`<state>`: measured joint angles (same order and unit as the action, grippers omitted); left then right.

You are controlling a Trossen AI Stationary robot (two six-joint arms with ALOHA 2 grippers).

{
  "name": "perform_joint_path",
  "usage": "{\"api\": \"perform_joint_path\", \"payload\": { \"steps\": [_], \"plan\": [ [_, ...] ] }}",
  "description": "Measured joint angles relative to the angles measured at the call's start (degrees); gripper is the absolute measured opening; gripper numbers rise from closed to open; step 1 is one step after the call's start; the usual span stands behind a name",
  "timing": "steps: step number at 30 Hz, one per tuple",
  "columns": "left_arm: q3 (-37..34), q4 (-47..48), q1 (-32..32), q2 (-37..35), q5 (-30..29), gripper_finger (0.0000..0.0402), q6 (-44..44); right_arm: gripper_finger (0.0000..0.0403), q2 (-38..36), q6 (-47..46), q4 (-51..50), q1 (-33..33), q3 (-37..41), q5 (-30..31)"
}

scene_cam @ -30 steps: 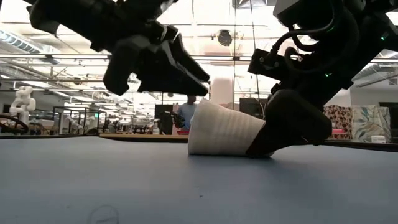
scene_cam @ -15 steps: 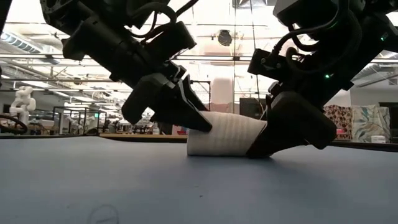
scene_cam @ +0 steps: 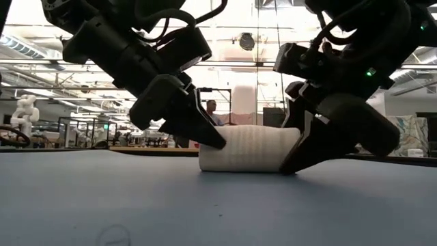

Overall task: Roll towel into tight, uniform cylinder
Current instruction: Roll the white towel

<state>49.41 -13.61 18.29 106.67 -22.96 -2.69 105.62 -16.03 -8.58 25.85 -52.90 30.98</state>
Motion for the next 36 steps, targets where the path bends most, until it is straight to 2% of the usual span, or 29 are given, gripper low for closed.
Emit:
{"api": "perform_joint_path", "payload": {
  "steps": [5, 10, 13, 19, 26, 30, 36],
  "plan": [
    [0.0, 0.9, -0.2, 0.0, 1.6, 0.0223, -2.5, 0.0299, -0.1, 1.5, 0.3, -1.3, 0.0, -1.6],
    [-0.1, 0.9, -1.1, 0.0, 4.4, 0.0226, -2.6, 0.0299, -0.1, 0.3, 0.7, -2.0, 0.0, -1.4],
    [-0.1, 1.0, -2.7, 0.1, 8.2, 0.0226, -2.9, 0.0299, -0.1, -1.5, 0.7, -2.0, 0.0, -1.1],
    [-0.2, 0.9, -5.9, 0.0, 15.8, 0.0226, -3.5, 0.0299, -0.1, -2.2, 0.6, -0.9, 0.0, 1.4],
    [-0.1, 0.7, -8.5, 0.1, 23.0, 0.0226, -4.5, 0.0299, -0.7, 6.4, 1.9, 2.1, 0.0, 8.4],
    [-0.1, 0.7, -9.0, 0.1, 24.4, 0.0226, -4.5, 0.0299, -0.7, 10.5, 5.0, 3.4, 0.0, 10.4],
    [-0.1, 0.7, -9.1, 0.1, 24.9, 0.0226, -4.6, 0.0299, -0.7, 9.6, 6.1, 3.7, -0.1, 10.9]
  ]
}}
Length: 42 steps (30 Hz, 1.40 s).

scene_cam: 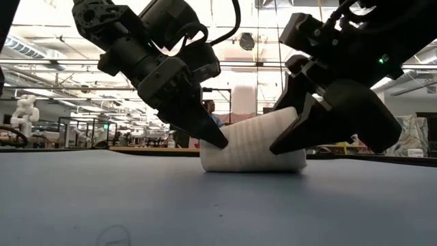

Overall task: Roll towel into tight, uniform cylinder
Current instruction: Roll the white towel

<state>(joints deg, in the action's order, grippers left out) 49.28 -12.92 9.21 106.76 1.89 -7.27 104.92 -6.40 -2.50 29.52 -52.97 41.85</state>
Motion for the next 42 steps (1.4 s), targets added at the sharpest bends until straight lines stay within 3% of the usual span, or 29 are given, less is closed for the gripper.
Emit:
{"api": "perform_joint_path", "payload": {
  "steps": [7, 22, 30, 38, 42],
  "plan": [
    [0.0, -0.1, 0.0, 0.0, 0.0, 0.0226, -0.2, 0.0298, 0.0, 1.6, 4.6, 1.5, -0.1, 0.5],
    [-0.1, -4.7, 0.1, 0.1, -1.6, 0.0226, 0.5, 0.0297, -0.3, -20.1, 1.5, -0.2, 4.7, -0.4],
    [-0.3, -5.7, 3.9, -4.4, -15.2, 0.0226, 10.9, 0.0297, -0.2, -23.3, 0.8, -0.3, 5.7, -0.2],
    [-0.2, -12.1, 9.0, -5.0, -16.6, 0.0226, 20.8, 0.0297, -0.2, -23.1, 0.9, -0.4, 5.7, -1.0],
    [-0.2, -16.5, 8.6, -3.3, -21.0, 0.0224, 20.3, 0.0297, -0.1, -22.1, 1.2, -0.5, 5.8, -1.3]
  ]
}}
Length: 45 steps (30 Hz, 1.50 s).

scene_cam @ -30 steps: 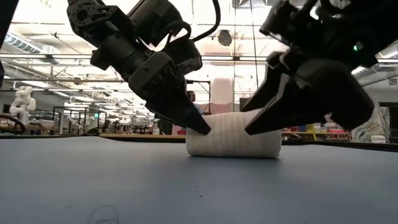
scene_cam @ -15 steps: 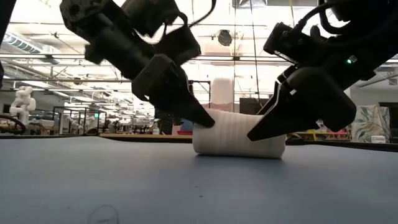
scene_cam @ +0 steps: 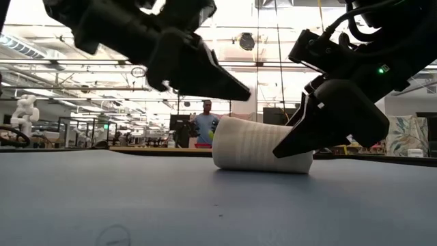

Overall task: Roll towel into tight, uniform cylinder
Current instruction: Roll the white towel

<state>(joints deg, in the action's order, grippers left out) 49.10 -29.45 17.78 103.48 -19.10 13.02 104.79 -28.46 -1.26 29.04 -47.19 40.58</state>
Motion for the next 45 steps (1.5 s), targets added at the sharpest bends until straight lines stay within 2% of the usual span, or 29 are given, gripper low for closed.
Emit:
{"api": "perform_joint_path", "payload": {
  "steps": [2, 7, 11, 14, 20, 23, 39, 41, 45],
  "plan": [
    [0.0, -0.6, -1.0, 0.9, 0.5, 0.0215, -0.9, 0.0297, 0.0, 1.4, 0.1, 0.0, 0.0, 0.0],
    [0.0, -0.1, -3.5, 4.0, 5.9, 0.0171, -2.3, 0.0297, 0.0, 2.6, 0.1, -0.6, 0.0, -1.1],
    [0.2, -0.5, -4.1, 5.3, 5.1, 0.0160, -3.7, 0.0297, 0.0, 2.6, 0.1, -1.2, 0.0, -2.6],
    [0.2, -0.5, -4.2, 5.7, 5.1, 0.0186, -3.9, 0.0297, 0.1, 2.6, 0.1, -1.4, 0.0, -2.8],
    [0.2, -0.3, -4.0, 5.9, 3.8, 0.0286, -3.2, 0.0297, 0.1, 2.7, 0.1, -2.2, 0.0, -3.6],
    [0.2, 0.0, -3.6, 6.0, 2.6, 0.0311, -1.9, 0.0297, 0.1, 2.8, 0.1, -2.7, 0.0, -4.4],
    [0.3, 0.8, -5.7, 7.6, 2.9, 0.0315, -2.0, 0.0297, 0.1, 3.9, 0.1, -3.3, 0.0, -5.3],
    [0.3, 1.0, -6.5, 7.6, 4.2, 0.0315, -2.1, 0.0297, 0.1, 3.9, 0.1, -3.3, 0.0, -5.4],
    [0.2, 1.8, -8.8, 7.5, 10.4, 0.0315, -4.7, 0.0297, 0.1, 4.0, 0.2, -3.3, 0.1, -4.8]
  ]
}}
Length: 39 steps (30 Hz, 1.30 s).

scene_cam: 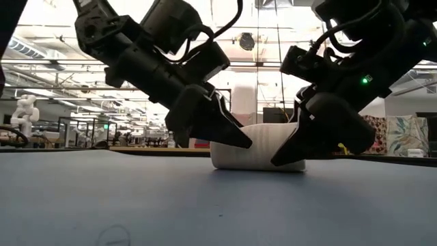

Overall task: Roll towel into tight, uniform cylinder
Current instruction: Roll the white towel

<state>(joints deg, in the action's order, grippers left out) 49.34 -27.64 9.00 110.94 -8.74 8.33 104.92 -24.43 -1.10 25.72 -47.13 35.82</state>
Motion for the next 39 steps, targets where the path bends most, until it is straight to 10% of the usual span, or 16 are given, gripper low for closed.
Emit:
{"api": "perform_joint_path", "payload": {
  "steps": [20, 39],
  "plan": [
    [3.3, 3.4, -3.8, 0.2, 13.5, 0.0253, -4.7, 0.0350, 0.4, -3.3, -8.6, 5.5, -5.4, 9.2],
    [5.0, 9.5, -0.7, -3.4, 5.3, 0.0253, -6.3, 0.0178, -0.1, -20.2, -1.7, 5.6, 2.0, 7.1]
  ]
}}
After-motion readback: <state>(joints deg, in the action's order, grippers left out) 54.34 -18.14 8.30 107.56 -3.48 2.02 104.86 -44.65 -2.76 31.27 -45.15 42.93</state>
